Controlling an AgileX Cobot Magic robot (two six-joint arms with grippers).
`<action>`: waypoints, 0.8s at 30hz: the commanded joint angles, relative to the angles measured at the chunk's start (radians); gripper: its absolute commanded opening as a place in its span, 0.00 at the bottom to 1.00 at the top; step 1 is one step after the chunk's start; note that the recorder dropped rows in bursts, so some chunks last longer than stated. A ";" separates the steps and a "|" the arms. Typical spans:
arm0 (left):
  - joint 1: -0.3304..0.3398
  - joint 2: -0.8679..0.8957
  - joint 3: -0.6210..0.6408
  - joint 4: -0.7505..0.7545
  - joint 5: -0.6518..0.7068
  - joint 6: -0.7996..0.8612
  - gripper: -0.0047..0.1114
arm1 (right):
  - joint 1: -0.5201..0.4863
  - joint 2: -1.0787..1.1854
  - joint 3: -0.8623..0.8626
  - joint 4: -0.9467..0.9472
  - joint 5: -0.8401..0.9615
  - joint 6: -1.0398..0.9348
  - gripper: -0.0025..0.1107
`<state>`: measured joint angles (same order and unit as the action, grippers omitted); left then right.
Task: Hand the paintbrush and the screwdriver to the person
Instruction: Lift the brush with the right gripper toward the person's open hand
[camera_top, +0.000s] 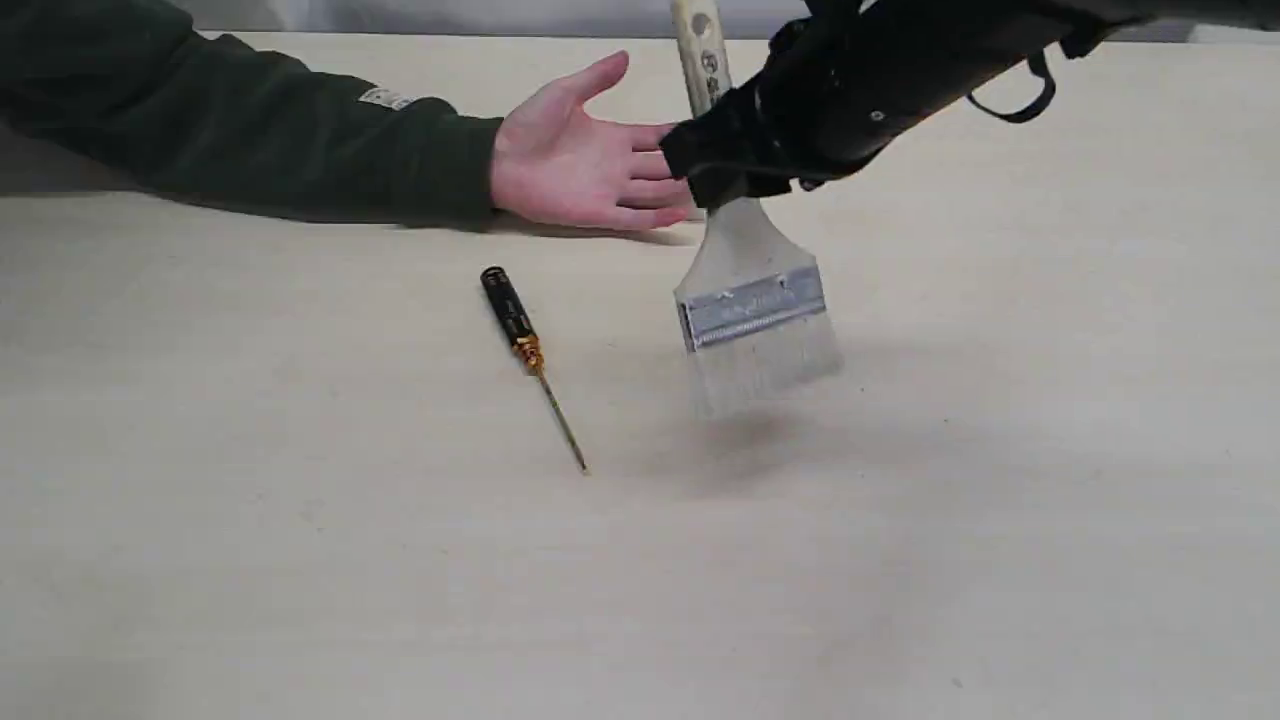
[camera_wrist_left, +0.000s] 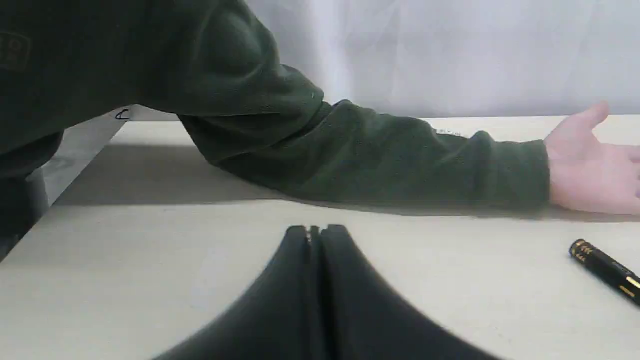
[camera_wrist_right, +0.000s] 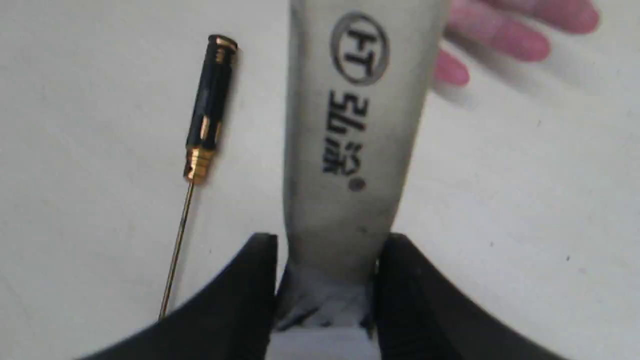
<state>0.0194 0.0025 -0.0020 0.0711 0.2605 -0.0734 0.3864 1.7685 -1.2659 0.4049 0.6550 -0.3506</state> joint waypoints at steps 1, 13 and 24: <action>-0.008 -0.002 0.002 -0.001 -0.011 -0.002 0.04 | 0.000 -0.018 -0.049 0.007 -0.036 -0.009 0.06; -0.008 -0.002 0.002 -0.003 -0.011 -0.002 0.04 | 0.000 0.177 -0.335 0.009 -0.113 0.037 0.06; -0.008 -0.002 0.002 -0.003 -0.011 -0.002 0.04 | 0.000 0.471 -0.646 -0.059 -0.018 0.162 0.06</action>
<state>0.0194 0.0025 -0.0020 0.0711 0.2605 -0.0734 0.3864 2.2033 -1.8676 0.3759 0.6160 -0.2217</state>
